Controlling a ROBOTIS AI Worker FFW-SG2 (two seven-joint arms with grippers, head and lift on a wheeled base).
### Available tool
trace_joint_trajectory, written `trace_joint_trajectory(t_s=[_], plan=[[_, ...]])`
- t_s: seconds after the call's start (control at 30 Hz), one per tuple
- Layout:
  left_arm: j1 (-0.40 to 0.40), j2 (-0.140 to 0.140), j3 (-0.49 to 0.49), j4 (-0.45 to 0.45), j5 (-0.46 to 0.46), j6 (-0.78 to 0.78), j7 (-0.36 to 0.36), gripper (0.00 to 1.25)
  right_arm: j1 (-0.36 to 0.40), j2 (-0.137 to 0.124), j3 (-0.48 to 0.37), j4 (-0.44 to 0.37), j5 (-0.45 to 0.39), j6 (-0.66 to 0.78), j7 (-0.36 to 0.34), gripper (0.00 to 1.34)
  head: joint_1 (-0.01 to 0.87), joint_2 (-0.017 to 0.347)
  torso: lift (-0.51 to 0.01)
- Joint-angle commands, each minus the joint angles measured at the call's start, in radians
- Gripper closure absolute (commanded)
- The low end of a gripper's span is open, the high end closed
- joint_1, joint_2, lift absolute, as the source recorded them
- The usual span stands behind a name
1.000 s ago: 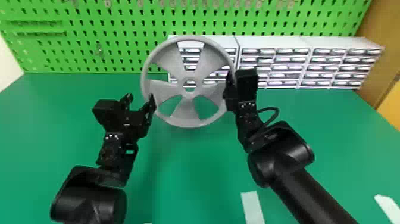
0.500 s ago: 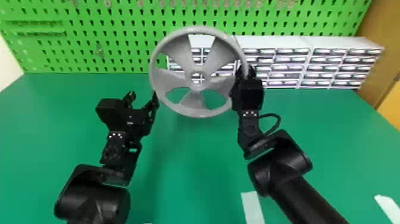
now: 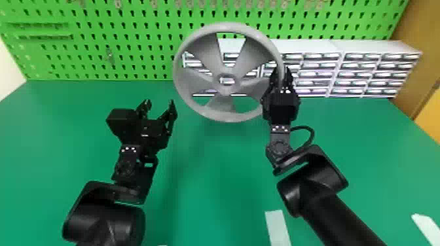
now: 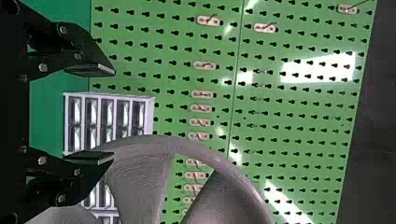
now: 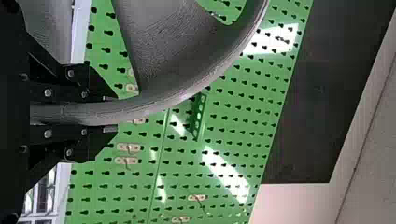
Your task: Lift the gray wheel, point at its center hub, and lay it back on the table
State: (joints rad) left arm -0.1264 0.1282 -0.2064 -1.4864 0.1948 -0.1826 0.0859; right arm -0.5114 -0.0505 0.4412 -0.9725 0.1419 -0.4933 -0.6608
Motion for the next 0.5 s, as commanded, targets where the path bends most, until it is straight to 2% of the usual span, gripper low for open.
trace_joint_trajectory(t_s=[0.0,0.13,0.23,0.3,0.47], plan=[[0.005,-0.001,-0.005,0.000,0.005,-0.006,0.000,0.60,0.001,0.000,-0.006,0.003,0.005,-0.002,0.000,1.31,0.692,0.048,-0.096],[0.013,-0.001,-0.013,-0.002,0.015,-0.017,0.000,0.63,0.001,-0.003,-0.007,0.003,0.005,-0.002,0.000,1.31,0.692,0.048,-0.096],[0.025,-0.001,-0.031,-0.014,0.020,-0.040,0.026,0.80,0.001,-0.003,-0.007,0.003,0.005,-0.002,0.000,1.31,0.692,0.048,-0.096],[0.047,-0.001,-0.060,-0.035,0.008,-0.075,0.103,0.87,0.001,-0.003,-0.007,0.003,0.004,-0.002,0.000,1.31,0.692,0.048,-0.096],[0.096,-0.002,-0.130,-0.091,-0.029,-0.141,0.281,0.93,0.001,-0.003,-0.006,0.005,0.004,-0.001,0.000,1.31,0.692,0.048,-0.096]])
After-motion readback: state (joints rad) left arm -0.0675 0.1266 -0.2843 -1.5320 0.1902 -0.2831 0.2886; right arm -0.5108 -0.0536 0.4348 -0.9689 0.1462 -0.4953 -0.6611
